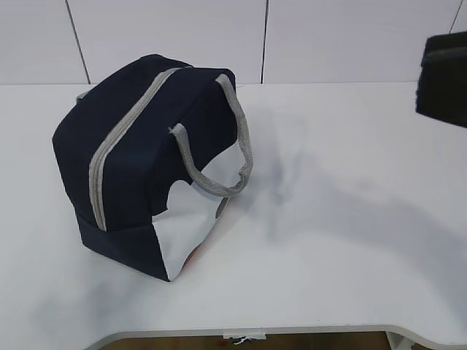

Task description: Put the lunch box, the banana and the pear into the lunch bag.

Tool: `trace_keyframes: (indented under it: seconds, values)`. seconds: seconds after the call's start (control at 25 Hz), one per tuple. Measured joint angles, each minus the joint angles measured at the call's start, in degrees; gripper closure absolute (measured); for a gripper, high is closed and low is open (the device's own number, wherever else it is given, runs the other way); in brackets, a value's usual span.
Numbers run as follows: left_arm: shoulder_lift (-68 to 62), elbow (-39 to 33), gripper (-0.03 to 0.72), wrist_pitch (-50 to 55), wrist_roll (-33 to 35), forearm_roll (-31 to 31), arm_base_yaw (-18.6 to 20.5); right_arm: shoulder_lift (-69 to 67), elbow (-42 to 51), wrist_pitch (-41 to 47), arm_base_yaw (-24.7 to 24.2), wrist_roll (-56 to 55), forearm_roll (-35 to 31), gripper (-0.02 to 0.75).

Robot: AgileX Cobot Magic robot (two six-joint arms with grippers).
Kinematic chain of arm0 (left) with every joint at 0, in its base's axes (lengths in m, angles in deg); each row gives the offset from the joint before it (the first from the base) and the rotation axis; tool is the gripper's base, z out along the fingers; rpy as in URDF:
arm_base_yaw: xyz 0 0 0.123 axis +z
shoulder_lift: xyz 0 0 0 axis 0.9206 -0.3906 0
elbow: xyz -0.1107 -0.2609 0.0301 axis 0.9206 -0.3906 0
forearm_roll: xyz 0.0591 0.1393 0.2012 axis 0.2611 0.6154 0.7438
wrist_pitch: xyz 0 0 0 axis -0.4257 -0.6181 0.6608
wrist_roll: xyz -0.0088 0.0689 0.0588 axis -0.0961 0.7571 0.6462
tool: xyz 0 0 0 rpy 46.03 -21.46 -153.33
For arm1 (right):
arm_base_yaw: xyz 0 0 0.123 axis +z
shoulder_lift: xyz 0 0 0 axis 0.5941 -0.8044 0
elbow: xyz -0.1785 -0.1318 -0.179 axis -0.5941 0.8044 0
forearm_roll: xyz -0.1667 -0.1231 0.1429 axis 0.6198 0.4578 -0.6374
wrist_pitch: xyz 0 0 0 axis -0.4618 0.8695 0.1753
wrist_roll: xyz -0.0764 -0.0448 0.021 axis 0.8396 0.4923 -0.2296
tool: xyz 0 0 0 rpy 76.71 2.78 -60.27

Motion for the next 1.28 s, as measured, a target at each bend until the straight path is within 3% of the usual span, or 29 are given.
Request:
trace_keyframes:
  seconds: [0.32,1.28]
  values:
    - [0.00,0.00,0.445,0.00,0.00,0.64,13.44,2.01,1.24,0.74,0.00,-0.13,0.00,0.352]
    - [0.00,0.00,0.445,0.00,0.00,0.75,14.26,2.01,1.24,5.35,0.00,-0.28,0.00,0.353]
